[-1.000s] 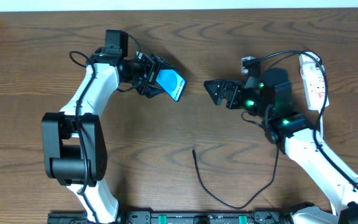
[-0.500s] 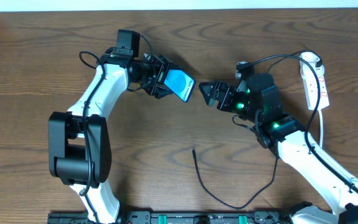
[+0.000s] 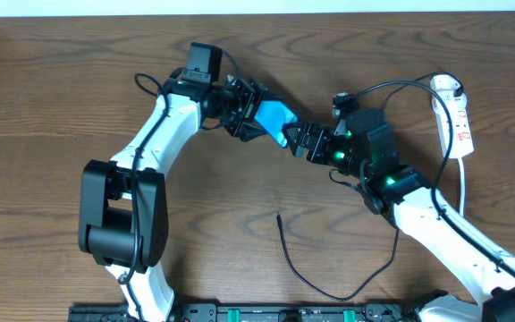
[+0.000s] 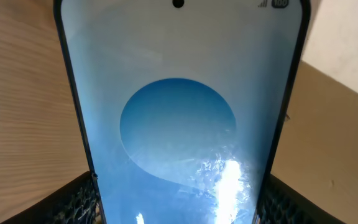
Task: Plug charger to phone and switch on socket
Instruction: 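Close the right gripper on the phone's edge beside the left gripper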
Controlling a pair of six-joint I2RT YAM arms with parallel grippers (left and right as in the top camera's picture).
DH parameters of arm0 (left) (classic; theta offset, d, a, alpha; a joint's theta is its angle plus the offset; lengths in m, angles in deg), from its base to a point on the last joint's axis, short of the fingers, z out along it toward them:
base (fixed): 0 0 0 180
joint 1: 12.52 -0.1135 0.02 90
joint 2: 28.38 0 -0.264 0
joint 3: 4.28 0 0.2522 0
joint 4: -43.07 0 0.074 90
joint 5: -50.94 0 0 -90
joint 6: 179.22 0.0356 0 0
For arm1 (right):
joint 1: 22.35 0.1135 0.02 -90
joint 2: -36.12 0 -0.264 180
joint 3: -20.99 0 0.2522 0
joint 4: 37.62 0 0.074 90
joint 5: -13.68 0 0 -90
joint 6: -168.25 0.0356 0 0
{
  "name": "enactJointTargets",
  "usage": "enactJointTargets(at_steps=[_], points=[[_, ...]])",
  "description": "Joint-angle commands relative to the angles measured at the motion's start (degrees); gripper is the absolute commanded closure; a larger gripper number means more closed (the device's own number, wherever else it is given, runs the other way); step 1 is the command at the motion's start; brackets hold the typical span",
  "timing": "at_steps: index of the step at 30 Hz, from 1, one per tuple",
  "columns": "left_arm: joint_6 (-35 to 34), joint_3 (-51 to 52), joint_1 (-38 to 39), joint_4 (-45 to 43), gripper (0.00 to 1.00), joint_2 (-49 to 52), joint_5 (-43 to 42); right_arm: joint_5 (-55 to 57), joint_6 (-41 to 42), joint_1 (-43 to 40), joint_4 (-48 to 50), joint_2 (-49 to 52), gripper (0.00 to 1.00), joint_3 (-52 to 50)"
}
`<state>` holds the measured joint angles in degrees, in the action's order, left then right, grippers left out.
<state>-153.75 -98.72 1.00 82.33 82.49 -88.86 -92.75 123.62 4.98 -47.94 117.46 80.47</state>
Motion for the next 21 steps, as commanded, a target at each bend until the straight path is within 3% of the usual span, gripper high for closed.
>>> enactJointTargets(at_steps=[1, 14, 21], points=[[-1.4, -0.2, 1.4, -1.4, 0.92, -2.3, -3.6, 0.2, -0.5, 0.5, -0.2, 2.6, 0.14, 1.0], [-1.6, -0.2, 3.7, -1.4, 0.93, -2.3, -3.5, 1.5, -1.7, 0.5, 1.6, 3.8, 0.15, 1.0], [-1.8, -0.2, 5.2, -1.4, 0.93, -2.3, -3.5, 2.3, -1.8, 0.5, 1.4, 3.8, 0.21, 1.0]])
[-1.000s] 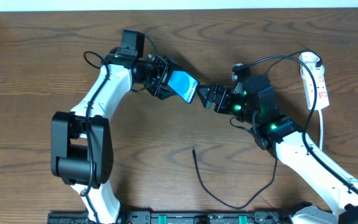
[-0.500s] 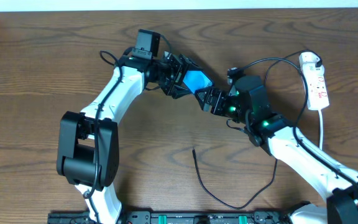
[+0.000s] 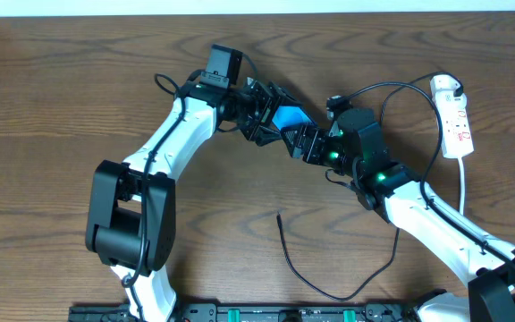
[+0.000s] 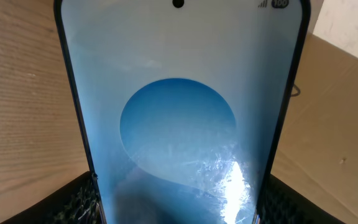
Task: Plug charger to phone and switch on socket
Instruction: 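Close the right gripper on the phone's edge beside the left gripper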
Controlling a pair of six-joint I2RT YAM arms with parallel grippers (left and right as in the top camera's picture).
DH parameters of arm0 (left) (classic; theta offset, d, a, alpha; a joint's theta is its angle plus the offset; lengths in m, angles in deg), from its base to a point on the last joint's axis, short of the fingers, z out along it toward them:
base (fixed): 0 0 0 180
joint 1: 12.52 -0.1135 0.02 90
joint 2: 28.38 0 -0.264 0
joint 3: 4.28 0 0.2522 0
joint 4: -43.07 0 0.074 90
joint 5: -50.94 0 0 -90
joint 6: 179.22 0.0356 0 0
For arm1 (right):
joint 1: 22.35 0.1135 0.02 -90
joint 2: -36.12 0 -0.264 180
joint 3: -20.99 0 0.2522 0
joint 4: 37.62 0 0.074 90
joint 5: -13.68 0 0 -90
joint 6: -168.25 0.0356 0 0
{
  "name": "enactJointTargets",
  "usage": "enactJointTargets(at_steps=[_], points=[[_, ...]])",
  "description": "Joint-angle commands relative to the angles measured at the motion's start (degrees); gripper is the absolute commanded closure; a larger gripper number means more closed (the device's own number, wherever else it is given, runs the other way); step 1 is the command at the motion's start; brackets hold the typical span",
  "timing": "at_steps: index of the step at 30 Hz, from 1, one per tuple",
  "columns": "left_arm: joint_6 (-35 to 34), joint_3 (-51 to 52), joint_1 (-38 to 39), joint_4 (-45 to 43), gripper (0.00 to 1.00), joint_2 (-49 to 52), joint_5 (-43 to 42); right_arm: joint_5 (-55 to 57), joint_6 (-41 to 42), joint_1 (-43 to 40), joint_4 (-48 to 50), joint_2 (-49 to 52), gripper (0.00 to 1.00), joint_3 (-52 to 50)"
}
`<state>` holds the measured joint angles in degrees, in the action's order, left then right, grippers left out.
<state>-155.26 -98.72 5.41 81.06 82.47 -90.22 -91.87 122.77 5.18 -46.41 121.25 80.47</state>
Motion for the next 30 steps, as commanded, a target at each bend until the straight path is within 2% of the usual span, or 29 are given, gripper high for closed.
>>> enactJointTargets(at_steps=[1, 5, 12, 16, 25, 28, 30], points=[[-0.3, -0.2, 1.0, -0.2, 0.93, -2.3, -2.2, 1.7, -0.9, 0.3, -0.2, 0.0, 0.22, 1.0], [-0.3, -0.2, 2.0, -0.2, 0.93, -2.3, -2.2, 1.9, -0.9, 0.3, -0.5, 0.0, 0.27, 1.0], [-0.7, -0.2, 3.5, -0.2, 0.93, -2.3, -2.2, 1.9, -0.9, 0.3, -0.9, 0.0, 0.3, 1.0], [-0.7, -0.2, 3.9, -0.2, 0.93, -2.3, -2.2, 1.9, -0.9, 0.3, -0.9, 0.0, 0.39, 1.0], [-0.7, -0.2, 3.9, -0.2, 0.93, -2.3, -2.2, 1.9, -0.9, 0.3, -0.9, 0.0, 0.76, 1.0], [-0.7, -0.2, 3.9, -0.2, 0.93, -2.3, -2.2, 1.9, -0.9, 0.3, -0.9, 0.0, 0.97, 1.0], [-0.7, -0.2, 3.9, -0.2, 0.93, -2.3, -2.2, 1.9, -0.9, 0.3, -0.9, 0.0, 0.99, 1.0]])
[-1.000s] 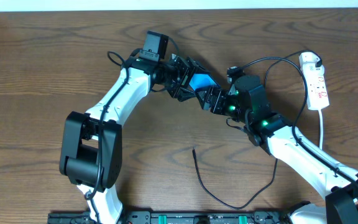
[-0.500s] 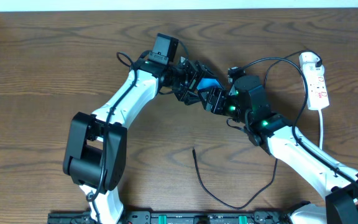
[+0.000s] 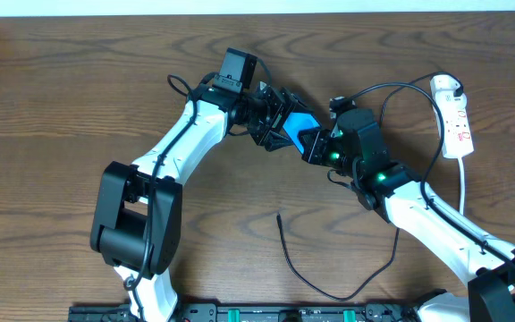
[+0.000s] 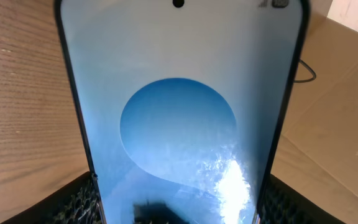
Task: Plug charger to phone and switch on socket
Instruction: 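Close the right gripper on the phone's edge beside the left gripper, then release the phone from the left gripper and carry it right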
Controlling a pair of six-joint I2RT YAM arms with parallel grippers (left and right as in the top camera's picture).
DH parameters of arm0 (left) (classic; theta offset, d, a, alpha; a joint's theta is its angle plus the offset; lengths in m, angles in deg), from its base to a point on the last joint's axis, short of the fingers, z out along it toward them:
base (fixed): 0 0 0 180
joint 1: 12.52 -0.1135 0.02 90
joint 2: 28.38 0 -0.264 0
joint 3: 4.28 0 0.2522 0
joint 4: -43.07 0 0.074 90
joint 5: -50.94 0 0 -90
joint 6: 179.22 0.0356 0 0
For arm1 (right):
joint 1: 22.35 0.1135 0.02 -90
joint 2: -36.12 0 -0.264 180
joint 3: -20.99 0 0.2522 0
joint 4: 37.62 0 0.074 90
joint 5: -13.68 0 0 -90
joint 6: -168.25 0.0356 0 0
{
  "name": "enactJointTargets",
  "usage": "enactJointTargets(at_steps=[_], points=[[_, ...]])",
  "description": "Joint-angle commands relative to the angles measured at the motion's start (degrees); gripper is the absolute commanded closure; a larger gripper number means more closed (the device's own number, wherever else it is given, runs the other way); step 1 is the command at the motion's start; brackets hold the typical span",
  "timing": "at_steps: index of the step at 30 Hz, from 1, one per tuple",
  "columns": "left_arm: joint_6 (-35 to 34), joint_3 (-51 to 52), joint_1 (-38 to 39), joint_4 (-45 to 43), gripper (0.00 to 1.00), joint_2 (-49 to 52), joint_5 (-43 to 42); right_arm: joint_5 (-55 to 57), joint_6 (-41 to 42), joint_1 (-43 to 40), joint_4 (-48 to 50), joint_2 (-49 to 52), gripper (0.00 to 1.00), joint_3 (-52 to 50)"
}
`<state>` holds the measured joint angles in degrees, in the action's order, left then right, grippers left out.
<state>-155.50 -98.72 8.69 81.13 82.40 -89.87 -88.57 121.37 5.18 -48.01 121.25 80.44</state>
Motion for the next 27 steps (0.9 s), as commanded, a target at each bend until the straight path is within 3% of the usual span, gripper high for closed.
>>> enactJointTargets(at_steps=[1, 4, 5, 6, 7, 13, 18, 27], points=[[-0.5, -0.2, 0.6, -0.2, 0.93, -2.3, -2.5, -1.4, 0.5, 0.3, 0.7, 0.0, 0.99, 1.0], [-0.5, -0.2, 0.6, -0.2, 0.92, -2.3, -2.5, -1.4, 0.5, 0.3, 0.7, 0.0, 0.99, 1.0], [-0.5, -0.2, 0.6, -0.2, 0.37, -2.3, -2.5, -1.4, 0.5, 0.2, 0.8, 0.0, 0.99, 1.0], [-0.5, -0.2, 0.6, -0.2, 0.13, -2.3, -2.5, -1.4, 0.5, 0.0, 1.0, 0.0, 0.99, 1.0], [-0.5, -0.2, 0.5, -0.2, 0.08, -2.3, -2.5, -1.4, 0.5, -0.2, 1.2, 0.0, 0.99, 1.0], [0.2, -0.2, -1.7, -0.2, 0.07, -2.4, -6.5, -1.4, 0.9, -5.4, 1.8, 0.0, 0.99, 1.0], [4.0, -0.2, -4.2, -0.5, 0.07, -5.1, -7.1, -4.8, 8.7, -12.5, 3.0, 0.0, 0.99, 1.0], [4.7, -0.2, -7.6, -6.5, 0.07, -10.4, -5.3, -15.2, 40.0, -17.4, 7.8, 0.0, 0.99, 1.0]])
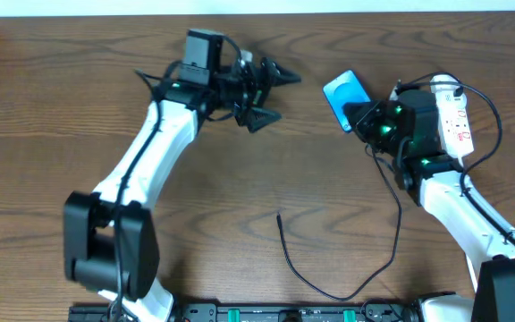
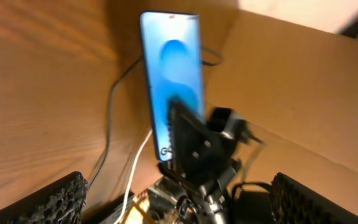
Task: Plug charger to phone and switch on socket
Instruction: 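Release the phone from the left gripper and carry it right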
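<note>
The phone (image 1: 344, 89), its screen lit blue, is held up off the table by one end in my right gripper (image 1: 357, 115), which is shut on it. In the left wrist view the phone (image 2: 173, 87) stands upright with the right gripper's black fingers (image 2: 194, 146) clamped on its lower end. My left gripper (image 1: 274, 95) is open and empty, well to the left of the phone. The white power strip (image 1: 455, 114) lies at the right edge. The black charger cable (image 1: 329, 295) loops over the front of the table, and its free end (image 1: 280, 217) lies loose.
The power strip's white cord (image 1: 464, 183) runs down the right side beside my right arm. A brown cardboard surface (image 2: 303, 93) shows behind the phone in the left wrist view.
My left gripper has let go of the phone, opened and moved back to the left. The phone is now in my right gripper, further right and nearer the power strip.
At first my left gripper was shut on the phone over the middle of the table, with the right gripper at its lower end. Over the two later moments both stood further right, still joined at the phone. Now only the right gripper holds it.
</note>
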Controlling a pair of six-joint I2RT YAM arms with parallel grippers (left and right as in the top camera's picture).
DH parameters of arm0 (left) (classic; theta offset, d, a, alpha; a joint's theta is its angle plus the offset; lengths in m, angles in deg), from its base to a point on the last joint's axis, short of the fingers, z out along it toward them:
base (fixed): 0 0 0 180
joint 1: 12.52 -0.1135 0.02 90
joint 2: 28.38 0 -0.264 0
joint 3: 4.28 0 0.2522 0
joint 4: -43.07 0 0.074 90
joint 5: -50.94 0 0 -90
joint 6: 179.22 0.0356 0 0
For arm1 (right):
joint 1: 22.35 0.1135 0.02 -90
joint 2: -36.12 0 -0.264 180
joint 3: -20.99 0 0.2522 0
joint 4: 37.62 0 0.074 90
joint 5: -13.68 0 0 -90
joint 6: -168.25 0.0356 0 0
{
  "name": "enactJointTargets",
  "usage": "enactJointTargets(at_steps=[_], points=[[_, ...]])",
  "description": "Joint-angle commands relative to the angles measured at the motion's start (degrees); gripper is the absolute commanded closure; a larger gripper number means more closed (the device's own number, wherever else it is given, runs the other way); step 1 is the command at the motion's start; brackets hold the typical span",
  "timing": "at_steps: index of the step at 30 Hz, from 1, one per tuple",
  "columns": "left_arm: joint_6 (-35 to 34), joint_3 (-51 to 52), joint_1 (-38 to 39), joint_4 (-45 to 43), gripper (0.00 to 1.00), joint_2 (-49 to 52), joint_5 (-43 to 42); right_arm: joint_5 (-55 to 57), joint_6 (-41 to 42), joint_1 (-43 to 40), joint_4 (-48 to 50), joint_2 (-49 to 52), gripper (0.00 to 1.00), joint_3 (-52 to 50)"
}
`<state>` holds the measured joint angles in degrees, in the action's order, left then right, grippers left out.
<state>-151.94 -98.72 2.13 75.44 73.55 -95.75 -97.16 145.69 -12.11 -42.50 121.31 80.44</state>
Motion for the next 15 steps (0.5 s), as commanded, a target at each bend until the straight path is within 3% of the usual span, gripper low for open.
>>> enactJointTargets(at_steps=[1, 8, 15], points=[[1.1, -0.2, -1.3, -1.3, 0.07, -1.6, 0.8, -8.2, 18.5, 0.0, 4.0, -0.1, 0.99, 1.0], [-5.5, -0.2, -1.2, -2.1, 0.07, -1.6, 9.8, -12.3, 33.2, 2.6, 21.0, -0.1, 0.99, 1.0], [-13.5, -0.2, -0.4, -6.4, 0.07, -1.6, 17.7, -12.7, 40.0, 5.5, 28.0, -0.1, 0.98, 1.0]])
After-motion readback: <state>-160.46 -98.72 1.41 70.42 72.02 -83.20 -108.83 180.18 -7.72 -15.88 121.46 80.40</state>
